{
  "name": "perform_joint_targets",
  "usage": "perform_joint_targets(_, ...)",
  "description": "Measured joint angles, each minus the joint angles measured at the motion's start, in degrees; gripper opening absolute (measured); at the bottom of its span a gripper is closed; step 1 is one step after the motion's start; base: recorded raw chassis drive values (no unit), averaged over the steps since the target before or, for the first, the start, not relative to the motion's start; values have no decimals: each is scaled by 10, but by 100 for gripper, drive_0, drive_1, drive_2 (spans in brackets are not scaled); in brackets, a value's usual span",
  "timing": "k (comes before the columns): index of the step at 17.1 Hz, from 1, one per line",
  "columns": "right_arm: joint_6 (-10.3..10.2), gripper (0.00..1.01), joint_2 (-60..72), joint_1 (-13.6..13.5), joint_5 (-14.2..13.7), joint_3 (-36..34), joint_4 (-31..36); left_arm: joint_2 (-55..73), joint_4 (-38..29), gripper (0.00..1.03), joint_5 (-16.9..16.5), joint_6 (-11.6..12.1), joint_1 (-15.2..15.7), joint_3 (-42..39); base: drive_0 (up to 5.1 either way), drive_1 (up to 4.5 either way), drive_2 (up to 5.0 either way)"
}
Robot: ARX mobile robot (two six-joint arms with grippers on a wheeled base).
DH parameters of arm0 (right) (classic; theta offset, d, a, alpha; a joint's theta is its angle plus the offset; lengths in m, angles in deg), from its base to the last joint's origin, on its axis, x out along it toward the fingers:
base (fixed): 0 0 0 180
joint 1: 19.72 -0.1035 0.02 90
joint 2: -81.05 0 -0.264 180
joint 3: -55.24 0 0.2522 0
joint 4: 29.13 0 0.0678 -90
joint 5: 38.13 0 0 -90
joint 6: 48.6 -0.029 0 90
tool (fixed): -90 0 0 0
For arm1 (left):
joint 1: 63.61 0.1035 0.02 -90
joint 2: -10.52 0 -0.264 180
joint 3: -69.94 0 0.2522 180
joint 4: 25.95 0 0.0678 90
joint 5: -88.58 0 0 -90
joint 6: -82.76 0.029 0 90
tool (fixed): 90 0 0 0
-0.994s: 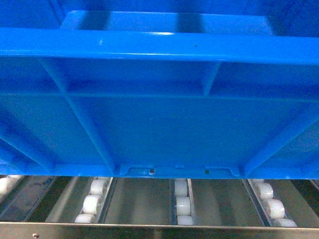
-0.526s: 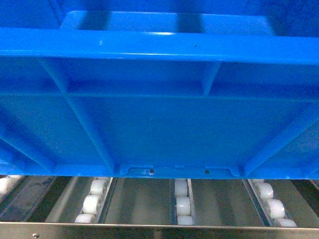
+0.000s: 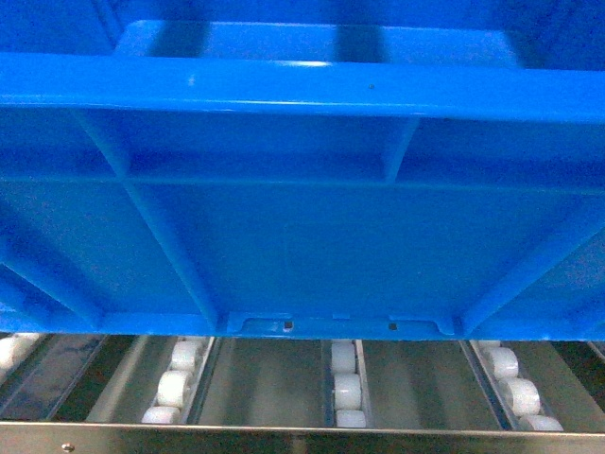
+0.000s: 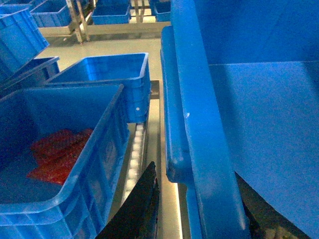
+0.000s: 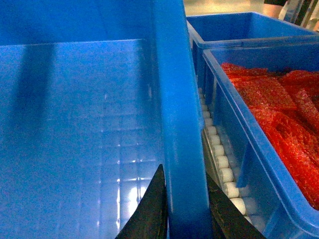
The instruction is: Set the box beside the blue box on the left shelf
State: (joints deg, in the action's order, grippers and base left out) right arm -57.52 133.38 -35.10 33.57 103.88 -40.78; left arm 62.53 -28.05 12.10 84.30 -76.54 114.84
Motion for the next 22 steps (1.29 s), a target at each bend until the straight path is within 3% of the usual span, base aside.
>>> perform_joint_targets(14, 0, 10, 0, 0, 0, 0, 0, 0, 0, 32, 0, 0, 0, 0, 0, 0, 0)
perform_joint_targets(16, 44, 10, 2, -27, -74, -19, 58, -2, 21, 32, -20, -19, 10, 2, 0, 0, 0)
perform_joint_targets(17, 50, 11, 5, -27, -78, -19, 61, -2, 21, 32, -21, -20, 10, 2, 0, 0, 0)
perform_joint_targets(19, 42, 11, 9, -24, -76, -14, 33, 2, 33, 32, -23, -22, 13, 5, 0, 0, 0)
perform_joint_targets(22, 20, 11, 67, 6, -25, 23, -16, 55, 69, 32, -44, -30, 32, 32, 0, 0, 0)
